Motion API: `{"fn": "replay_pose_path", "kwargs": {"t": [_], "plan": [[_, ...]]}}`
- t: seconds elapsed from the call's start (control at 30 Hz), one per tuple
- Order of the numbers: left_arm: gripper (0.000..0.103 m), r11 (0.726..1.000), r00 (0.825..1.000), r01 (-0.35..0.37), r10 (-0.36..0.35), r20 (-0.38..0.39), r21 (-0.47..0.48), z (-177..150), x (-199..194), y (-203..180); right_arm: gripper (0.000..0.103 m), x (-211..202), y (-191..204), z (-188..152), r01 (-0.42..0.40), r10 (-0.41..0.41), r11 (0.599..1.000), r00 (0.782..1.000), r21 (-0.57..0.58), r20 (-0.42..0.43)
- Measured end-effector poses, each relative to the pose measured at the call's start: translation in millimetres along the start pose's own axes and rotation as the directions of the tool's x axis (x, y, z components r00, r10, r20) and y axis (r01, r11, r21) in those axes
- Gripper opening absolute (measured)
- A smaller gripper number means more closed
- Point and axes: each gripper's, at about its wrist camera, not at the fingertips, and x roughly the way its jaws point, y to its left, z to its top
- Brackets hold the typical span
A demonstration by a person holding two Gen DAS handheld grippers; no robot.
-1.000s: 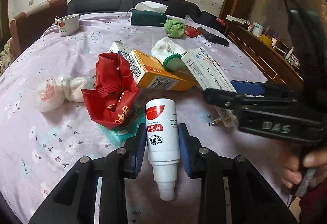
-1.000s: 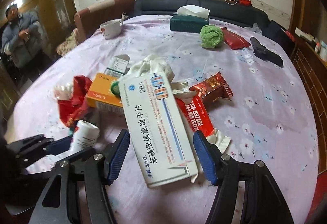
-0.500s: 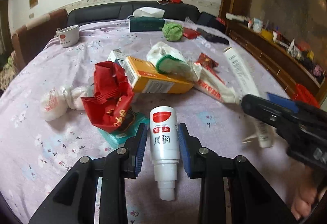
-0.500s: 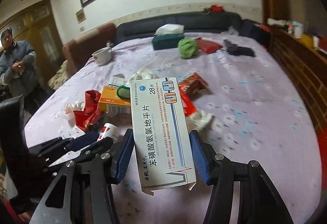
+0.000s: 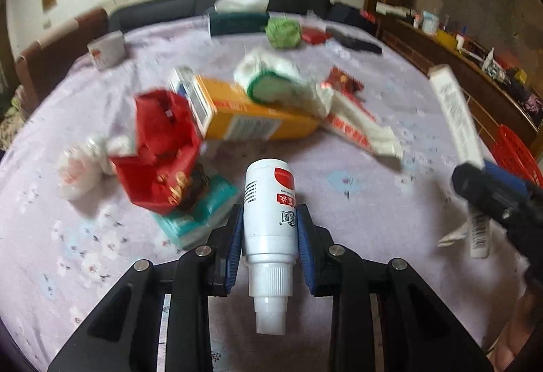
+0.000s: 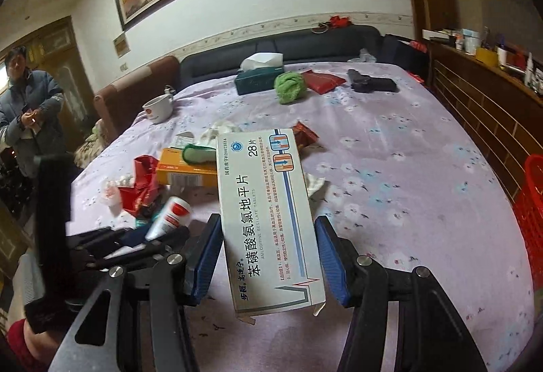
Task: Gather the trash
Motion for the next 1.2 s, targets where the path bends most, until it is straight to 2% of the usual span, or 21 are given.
{"fn": "replay_pose_path", "kwargs": {"t": [0.23,0.4,1.2], "plan": [[0.029,0.998,0.996,-0.045,0.042,0.079,0.038,-1.4,-10.0,-15.2,0.059,-5.6,-3.5,-4.9,0.071,-0.072,0.997,0.997,0.008,0.027],[0.029,0.998,0.996,-0.029,0.025,0.085,0.056,-1.7,-10.7,-23.3,0.059,-6.3,-10.4,-6.7,0.113,-0.114,0.993,0.993,0.020,0.034],[0.029,0.998,0.997,-0.005,0.000,0.076,0.067,-3.5,-9.2,-27.7,0.059,-0.5,-15.1,-10.7,0.132,-0.133,0.991,0.991,0.028,0.018]]}}
